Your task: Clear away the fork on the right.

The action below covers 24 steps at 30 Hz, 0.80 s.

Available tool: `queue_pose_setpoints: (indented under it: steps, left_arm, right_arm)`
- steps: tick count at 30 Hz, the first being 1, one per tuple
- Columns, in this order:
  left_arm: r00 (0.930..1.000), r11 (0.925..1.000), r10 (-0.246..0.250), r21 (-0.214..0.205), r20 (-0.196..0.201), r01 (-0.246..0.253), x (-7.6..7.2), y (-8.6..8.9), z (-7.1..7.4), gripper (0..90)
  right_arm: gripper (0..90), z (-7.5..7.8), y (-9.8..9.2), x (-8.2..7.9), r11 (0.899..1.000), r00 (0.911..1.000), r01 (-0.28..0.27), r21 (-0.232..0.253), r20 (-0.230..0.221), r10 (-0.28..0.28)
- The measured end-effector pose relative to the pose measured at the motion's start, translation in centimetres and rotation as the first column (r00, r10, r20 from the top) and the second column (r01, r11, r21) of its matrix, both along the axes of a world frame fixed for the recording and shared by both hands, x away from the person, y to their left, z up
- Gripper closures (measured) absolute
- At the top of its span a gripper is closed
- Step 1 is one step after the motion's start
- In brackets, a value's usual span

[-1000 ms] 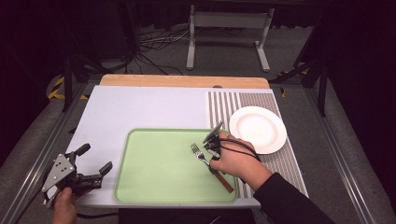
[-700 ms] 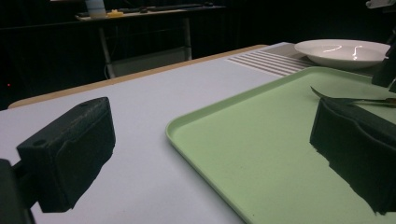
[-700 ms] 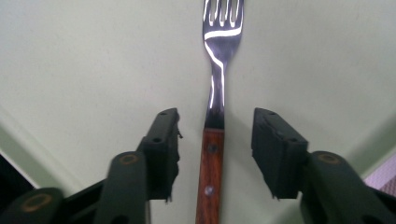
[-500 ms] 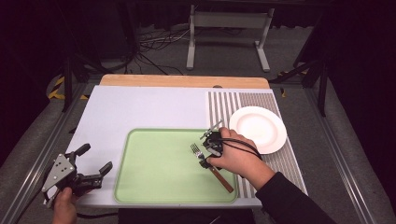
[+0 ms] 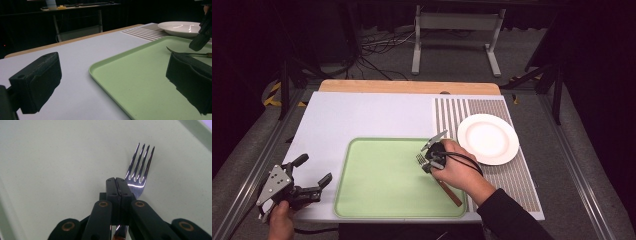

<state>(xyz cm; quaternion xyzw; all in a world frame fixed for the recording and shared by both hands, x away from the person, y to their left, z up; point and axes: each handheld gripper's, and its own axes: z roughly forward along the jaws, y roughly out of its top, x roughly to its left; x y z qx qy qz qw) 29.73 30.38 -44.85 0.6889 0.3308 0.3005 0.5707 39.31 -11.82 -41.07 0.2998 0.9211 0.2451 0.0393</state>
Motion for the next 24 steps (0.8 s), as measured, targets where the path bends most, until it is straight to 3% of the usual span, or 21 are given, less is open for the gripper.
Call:
queue_pose_setpoints:
  steps: [9, 24]
  left_arm:
    - [1.0, 1.0, 0.0, 0.0, 0.001, 0.0, 0.0, 0.0, 0.0, 0.7]
    - [1.0, 1.0, -0.002, 0.003, -0.001, 0.002, 0.0, 0.0, 0.0, 0.7]
  right_arm:
    - [90.0, -1.2, 0.2, 0.2, 0.999, 0.9999, -0.004, -0.036, -0.016, 0.004]
    - [90.0, -1.5, 0.2, 0.5, 0.997, 1.0, -0.002, -0.073, 0.003, 0.002]
